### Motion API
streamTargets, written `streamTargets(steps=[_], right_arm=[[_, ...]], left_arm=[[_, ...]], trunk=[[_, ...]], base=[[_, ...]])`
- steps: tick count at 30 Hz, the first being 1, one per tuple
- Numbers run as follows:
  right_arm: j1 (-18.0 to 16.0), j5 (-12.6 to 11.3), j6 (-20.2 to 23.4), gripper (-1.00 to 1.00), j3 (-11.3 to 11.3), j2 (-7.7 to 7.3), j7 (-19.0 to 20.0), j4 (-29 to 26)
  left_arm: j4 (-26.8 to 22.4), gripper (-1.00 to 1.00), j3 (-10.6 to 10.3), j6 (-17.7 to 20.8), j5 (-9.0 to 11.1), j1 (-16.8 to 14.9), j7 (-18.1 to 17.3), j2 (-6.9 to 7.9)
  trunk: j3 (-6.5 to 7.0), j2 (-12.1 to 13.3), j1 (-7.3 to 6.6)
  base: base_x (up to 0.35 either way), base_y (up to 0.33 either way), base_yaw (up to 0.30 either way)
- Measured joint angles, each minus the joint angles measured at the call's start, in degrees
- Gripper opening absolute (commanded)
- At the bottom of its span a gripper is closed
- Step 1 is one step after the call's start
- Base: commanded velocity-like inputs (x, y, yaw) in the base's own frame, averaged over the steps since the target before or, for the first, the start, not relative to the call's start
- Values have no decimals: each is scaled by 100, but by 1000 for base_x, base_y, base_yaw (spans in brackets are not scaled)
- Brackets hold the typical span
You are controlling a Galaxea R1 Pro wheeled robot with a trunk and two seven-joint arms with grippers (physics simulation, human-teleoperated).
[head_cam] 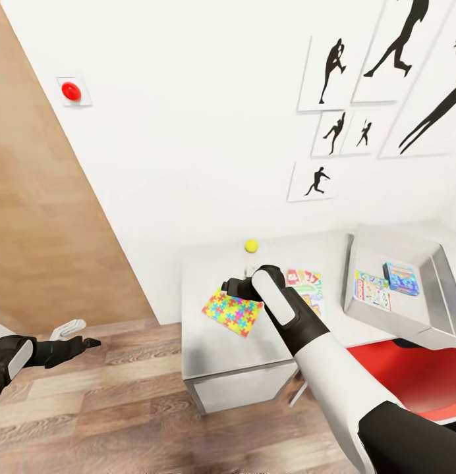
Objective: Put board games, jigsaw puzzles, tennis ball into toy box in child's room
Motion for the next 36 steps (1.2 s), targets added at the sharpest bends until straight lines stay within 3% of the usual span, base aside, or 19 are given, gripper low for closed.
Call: streamTargets(steps=[19,28,36], right_arm=[[0,13,-23,100,-34,0,-14,-13],[0,250,-163,100,-29,0,-16,17],[0,321,-177,100,-32,0,-16,29]], left_arm=[[3,100,7,11,18,0,-4,2],[2,100,6,11,19,0,-1,2],[4,100,1,9,19,0,0,-5]], trunk=[[-160,-1,0],[-167,-1,0],[-167,-1,0]], base=[[16,54,0],[4,35,0],[1,36,0]])
